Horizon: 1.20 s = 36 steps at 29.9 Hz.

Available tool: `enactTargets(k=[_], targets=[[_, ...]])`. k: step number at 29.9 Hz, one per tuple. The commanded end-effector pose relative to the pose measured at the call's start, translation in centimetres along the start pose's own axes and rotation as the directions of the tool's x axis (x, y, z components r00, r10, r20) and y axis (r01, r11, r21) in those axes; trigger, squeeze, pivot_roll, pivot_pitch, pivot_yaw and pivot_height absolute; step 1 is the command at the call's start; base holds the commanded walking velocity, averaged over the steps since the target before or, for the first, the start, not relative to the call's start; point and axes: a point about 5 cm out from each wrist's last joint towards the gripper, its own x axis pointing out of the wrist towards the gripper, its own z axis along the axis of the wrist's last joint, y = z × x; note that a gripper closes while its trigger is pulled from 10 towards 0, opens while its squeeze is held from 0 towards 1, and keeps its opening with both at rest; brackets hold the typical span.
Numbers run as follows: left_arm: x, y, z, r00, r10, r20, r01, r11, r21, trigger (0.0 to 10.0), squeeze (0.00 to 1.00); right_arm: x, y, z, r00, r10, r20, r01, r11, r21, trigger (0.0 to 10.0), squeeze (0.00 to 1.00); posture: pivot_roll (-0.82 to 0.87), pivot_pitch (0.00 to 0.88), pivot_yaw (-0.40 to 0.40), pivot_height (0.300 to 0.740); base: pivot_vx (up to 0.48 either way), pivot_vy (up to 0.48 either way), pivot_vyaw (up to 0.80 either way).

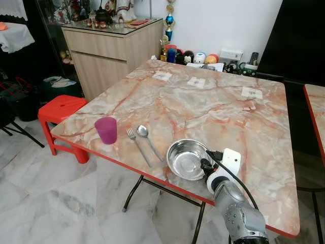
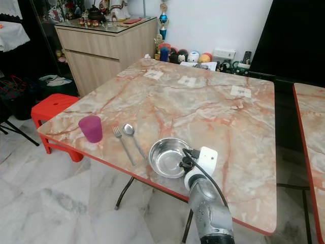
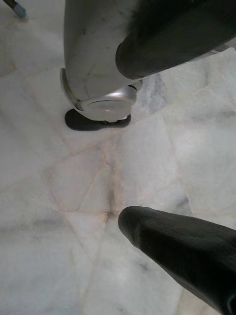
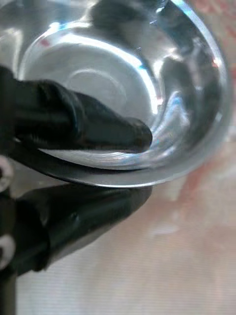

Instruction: Setting the table

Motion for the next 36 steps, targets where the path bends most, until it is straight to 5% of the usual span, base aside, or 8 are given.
enactTargets(k=[1, 14, 31, 32, 33, 34, 35, 36], targets=[[0.1, -0.1, 0.2, 1.0, -0.008, -0.006, 0.008, 1.0, 0.006, 10.0, 0.0, 0.1, -0.1, 0.4, 1.0, -0.008, 0.006, 0.008, 1.0, 0.013, 0.0, 0.0, 0.05, 0.0, -0.007, 0.74, 0.0, 0.0, 0.0], [0.4, -0.3, 1.5, 1.0, 0.014, 0.02, -0.014, 1.0, 0.01, 10.0, 0.0, 0.3, -0.9, 2.5, 0.989, -0.055, 0.134, 0.043, 0.995, 0.092, 0.0, 0.0, 0.03, 0.0, -0.013, 0.74, 0.0, 0.0, 0.0], [0.7, -0.2, 3.7, 0.997, 0.03, 0.072, -0.033, 0.999, 0.042, 10.0, 0.0, -1.9, -3.4, 7.6, 0.859, -0.177, 0.48, 0.043, 0.96, 0.278, 0.0, 0.0, -0.01, 0.0, 0.013, 0.74, 0.0, 0.0, 0.0], [0.7, -0.1, 3.7, 0.997, 0.034, 0.075, -0.037, 0.998, 0.043, 10.0, 0.0, -2.0, -3.4, 8.0, 0.849, -0.166, 0.502, 0.024, 0.961, 0.276, 0.5, 0.0, -0.01, 0.0, 0.013, 0.74, 0.0, 0.0, 0.0], [0.7, -0.1, 3.8, 0.996, 0.037, 0.078, -0.041, 0.998, 0.046, 10.0, 0.0, -2.2, -3.5, 8.3, 0.841, -0.16, 0.516, 0.013, 0.961, 0.276, 7.0, 0.0, -0.01, 0.003, 0.013, 0.74, 0.0, 0.0, 0.0], [0.7, -0.1, 3.8, 0.996, 0.037, 0.078, -0.041, 0.998, 0.046, 10.0, 0.0, -2.2, -3.5, 8.3, 0.841, -0.16, 0.516, 0.013, 0.961, 0.276, 7.0, 0.0, -0.01, 0.003, 0.013, 0.74, 0.0, 0.0, 0.0], [0.7, -0.1, 3.8, 0.996, 0.043, 0.084, -0.047, 0.998, 0.043, 10.0, 0.0, -2.4, -3.9, 8.8, 0.828, -0.158, 0.538, 0.014, 0.965, 0.262, 10.0, 0.0, 0.0, 0.016, 0.01, 0.74, 0.0, 0.0, 0.0], [0.7, -0.1, 3.8, 0.995, 0.045, 0.085, -0.049, 0.998, 0.041, 10.0, 0.0, -2.4, -4.0, 8.8, 0.826, -0.155, 0.542, 0.013, 0.966, 0.257, 10.0, 0.0, 0.01, 0.022, 0.008, 0.74, 0.0, 0.0, 0.0]])
